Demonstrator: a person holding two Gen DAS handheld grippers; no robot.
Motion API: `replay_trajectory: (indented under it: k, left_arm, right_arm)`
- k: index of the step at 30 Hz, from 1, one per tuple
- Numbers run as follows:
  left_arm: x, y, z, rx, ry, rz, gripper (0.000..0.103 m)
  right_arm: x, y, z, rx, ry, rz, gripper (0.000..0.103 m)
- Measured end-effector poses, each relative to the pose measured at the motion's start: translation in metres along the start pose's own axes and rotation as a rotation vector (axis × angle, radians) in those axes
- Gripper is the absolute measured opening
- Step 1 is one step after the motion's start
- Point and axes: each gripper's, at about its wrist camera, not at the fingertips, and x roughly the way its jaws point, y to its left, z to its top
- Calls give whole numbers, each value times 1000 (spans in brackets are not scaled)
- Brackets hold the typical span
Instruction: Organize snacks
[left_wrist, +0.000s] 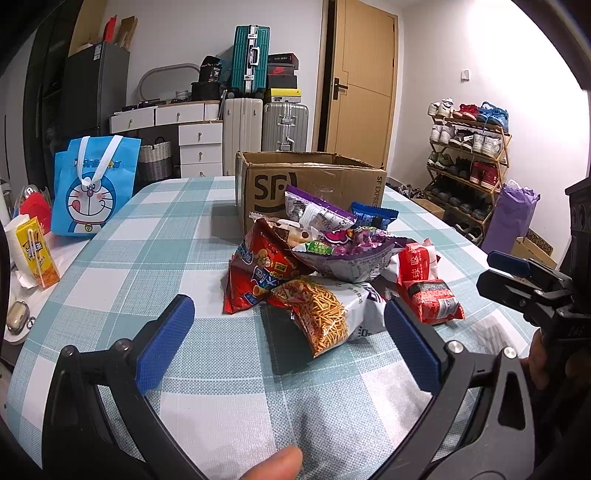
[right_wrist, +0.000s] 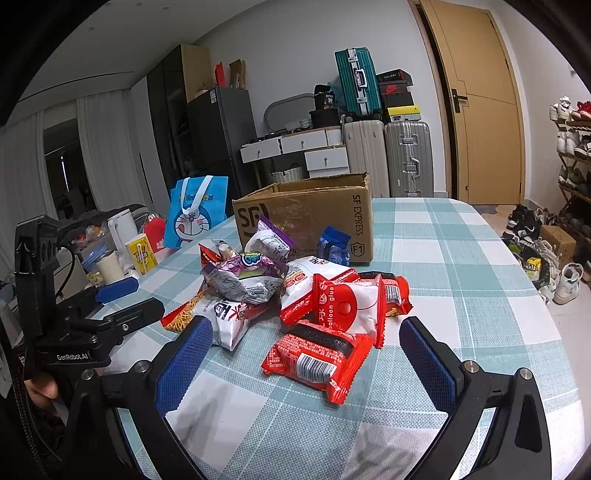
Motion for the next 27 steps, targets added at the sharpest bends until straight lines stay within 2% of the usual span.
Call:
replay_trajectory:
  k: [27]
  left_arm:
    - [0,1,-1,2,2,1,103]
  right_arm:
    - [3,-9,-1,40,27,2,103]
